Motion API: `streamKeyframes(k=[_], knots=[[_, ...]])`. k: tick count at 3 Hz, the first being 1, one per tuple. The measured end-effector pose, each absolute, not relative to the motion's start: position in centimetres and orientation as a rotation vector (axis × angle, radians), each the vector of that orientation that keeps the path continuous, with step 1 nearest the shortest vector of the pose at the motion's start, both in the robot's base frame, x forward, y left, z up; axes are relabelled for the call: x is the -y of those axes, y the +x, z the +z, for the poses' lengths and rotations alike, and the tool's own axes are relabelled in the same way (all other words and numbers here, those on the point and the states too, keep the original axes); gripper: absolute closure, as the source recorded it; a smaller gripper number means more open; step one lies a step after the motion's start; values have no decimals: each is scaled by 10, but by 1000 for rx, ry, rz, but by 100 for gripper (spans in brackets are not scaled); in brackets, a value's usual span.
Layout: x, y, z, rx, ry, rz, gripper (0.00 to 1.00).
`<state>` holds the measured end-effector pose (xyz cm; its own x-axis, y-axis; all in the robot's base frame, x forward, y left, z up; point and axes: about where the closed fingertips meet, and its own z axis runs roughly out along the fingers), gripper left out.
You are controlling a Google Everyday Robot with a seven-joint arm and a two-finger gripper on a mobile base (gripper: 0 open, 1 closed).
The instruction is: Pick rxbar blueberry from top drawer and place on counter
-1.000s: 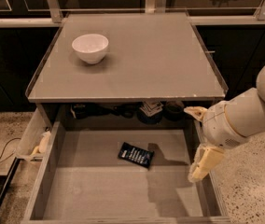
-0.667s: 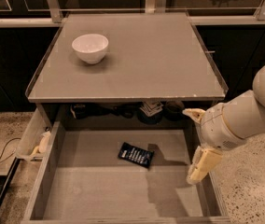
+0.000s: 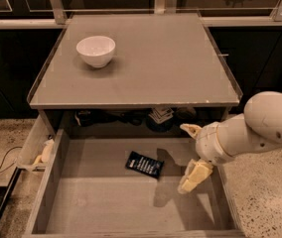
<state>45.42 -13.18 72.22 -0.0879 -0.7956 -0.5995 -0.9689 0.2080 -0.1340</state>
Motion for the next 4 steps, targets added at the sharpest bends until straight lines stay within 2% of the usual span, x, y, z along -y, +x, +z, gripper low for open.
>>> streamKeyframes(k=[4], knots=[[84, 490, 625, -1956, -1467, 491, 0]])
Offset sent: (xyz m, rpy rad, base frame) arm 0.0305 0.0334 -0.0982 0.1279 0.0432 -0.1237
